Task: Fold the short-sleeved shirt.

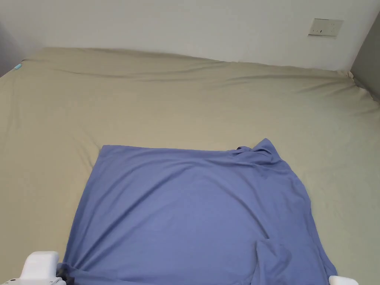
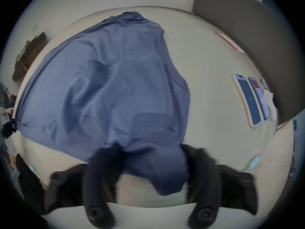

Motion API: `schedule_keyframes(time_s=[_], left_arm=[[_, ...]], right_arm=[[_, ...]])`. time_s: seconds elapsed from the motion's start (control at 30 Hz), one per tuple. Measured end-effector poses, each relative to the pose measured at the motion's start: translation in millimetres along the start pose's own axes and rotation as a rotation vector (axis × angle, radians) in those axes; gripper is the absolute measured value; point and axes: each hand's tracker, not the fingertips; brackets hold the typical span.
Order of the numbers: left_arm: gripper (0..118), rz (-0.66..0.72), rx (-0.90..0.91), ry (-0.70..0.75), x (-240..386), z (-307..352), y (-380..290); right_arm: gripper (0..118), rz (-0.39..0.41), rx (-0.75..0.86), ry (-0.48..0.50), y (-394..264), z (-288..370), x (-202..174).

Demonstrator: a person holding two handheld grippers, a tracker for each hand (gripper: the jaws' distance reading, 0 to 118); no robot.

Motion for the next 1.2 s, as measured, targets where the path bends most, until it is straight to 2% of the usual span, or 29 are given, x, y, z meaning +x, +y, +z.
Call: schedule_keyframes(time_s=[0.03,0.07,0.1,0.13,0.2,0.27,0.4,0.53,0.7,0.87,1.03,1.2], left_arm=[[6,0.0,-0.007,-0.001,0,-2,-1],[6,-0.001,-0.01,0.001,0,-6,-2],[6,0.0,-0.014,0.002,0,-7,-2],[6,0.003,-0.016,0.002,0,-7,-3],[6,0.032,-0.006,-0.009,-2,-2,-1],[6,0.086,0.008,-0.038,-8,4,2],[6,0.184,0.064,-0.094,-18,17,15],[6,0.215,0.12,-0.112,-21,22,38],[6,0.208,0.157,-0.106,-16,12,76],[6,0.212,0.14,-0.093,-10,-27,113],[6,0.192,0.052,-0.057,2,-80,129],[6,0.163,-0.029,-0.027,7,-133,130]], right_arm=[[39,-0.004,0.009,0.032,0,1,-3],[16,0.012,0.012,0.013,0,1,-8],[15,0.036,0.023,0.022,0,1,-13],[15,0.069,0.028,-0.032,-1,1,-17],[14,0.05,0.046,-0.021,-5,1,-18],[14,-0.007,0.113,0.012,-6,12,-13],[14,-0.025,0.232,0.026,3,36,-11],[14,-0.062,0.326,0.044,29,57,-9],[14,-0.049,0.356,0.034,71,65,-15],[14,-0.07,0.317,0.013,118,44,-22],[14,-0.1,0.18,-0.002,156,-8,-21],[14,-0.064,0.085,-0.053,178,-62,-25]])
